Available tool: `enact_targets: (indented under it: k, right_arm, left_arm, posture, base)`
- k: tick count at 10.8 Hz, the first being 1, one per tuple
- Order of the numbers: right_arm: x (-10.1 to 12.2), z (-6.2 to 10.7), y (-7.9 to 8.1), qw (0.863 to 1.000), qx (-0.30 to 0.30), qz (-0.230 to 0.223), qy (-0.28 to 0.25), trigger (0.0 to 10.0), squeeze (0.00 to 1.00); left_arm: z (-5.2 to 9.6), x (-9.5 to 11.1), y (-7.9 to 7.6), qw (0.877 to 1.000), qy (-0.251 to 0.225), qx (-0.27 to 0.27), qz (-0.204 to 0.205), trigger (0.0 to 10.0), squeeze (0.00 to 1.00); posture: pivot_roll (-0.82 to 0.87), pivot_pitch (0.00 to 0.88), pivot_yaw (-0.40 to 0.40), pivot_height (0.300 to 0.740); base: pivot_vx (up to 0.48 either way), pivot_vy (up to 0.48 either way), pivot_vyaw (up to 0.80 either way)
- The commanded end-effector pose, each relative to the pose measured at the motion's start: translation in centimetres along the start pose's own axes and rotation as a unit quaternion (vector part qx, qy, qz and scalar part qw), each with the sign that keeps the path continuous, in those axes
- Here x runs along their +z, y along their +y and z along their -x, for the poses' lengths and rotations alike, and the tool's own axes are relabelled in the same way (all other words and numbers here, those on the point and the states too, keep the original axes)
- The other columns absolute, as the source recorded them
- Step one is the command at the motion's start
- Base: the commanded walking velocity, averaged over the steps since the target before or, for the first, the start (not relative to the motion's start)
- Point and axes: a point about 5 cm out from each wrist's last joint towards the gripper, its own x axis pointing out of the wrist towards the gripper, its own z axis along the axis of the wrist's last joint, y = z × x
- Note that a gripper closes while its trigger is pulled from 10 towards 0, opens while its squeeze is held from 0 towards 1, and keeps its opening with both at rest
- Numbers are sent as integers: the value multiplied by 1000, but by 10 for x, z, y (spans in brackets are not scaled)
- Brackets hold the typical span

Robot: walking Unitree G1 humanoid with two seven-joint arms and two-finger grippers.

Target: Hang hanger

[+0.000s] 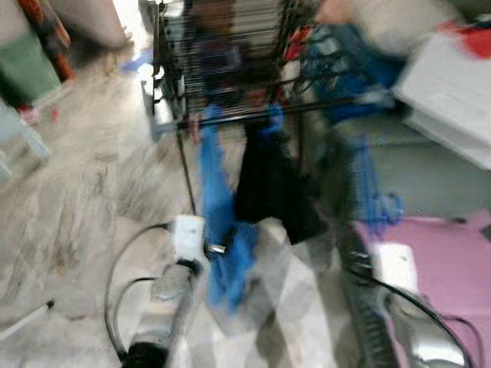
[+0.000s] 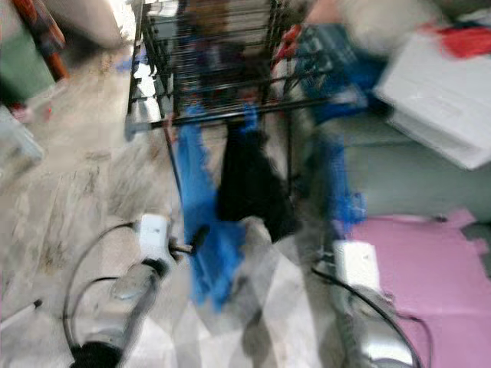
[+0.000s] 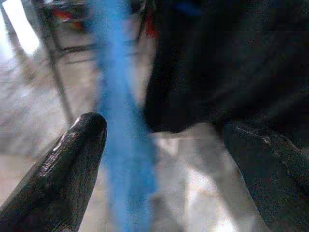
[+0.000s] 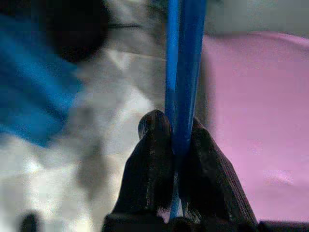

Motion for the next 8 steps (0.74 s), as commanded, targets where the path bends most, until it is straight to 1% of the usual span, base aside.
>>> enact_targets:
  k: [1, 4, 6, 7, 8]
  right_arm:
    - [-7, 1, -5, 1000, 6, 1, 16, 10000, 0]
    - [-7, 1, -3, 1000, 8, -5, 19, 10000, 0]
    - [-9, 2, 8, 999, 43, -19, 27, 10000, 0]
    - [-10, 4, 18, 996, 79, -22, 36, 10000, 0]
    - [-13, 5, 23, 994, 99, -18, 43, 10000, 0]
  left_arm:
    - [-3, 3, -8, 1000, -5, -12, 7, 10000, 0]
    - [-3, 3, -8, 1000, -4, -13, 4, 10000, 0]
    - [-3, 2, -8, 1000, -3, -15, 1, 10000, 0]
    - [-4, 2, -8, 1000, 1, -13, -3, 10000, 0]
    - [-5, 2, -9, 1000, 4, -11, -8, 10000, 0]
  posture:
    - [-159, 51, 49, 740]
    - [-156, 50, 49, 740]
    - [-155, 49, 51, 740]
    - [-155, 47, 50, 740]
    - [-155, 47, 50, 740]
  base:
    - [341, 337, 0]
    - [340, 339, 0]
    - [339, 339, 0]
    - [0, 0, 0]
    - [0, 0, 0]
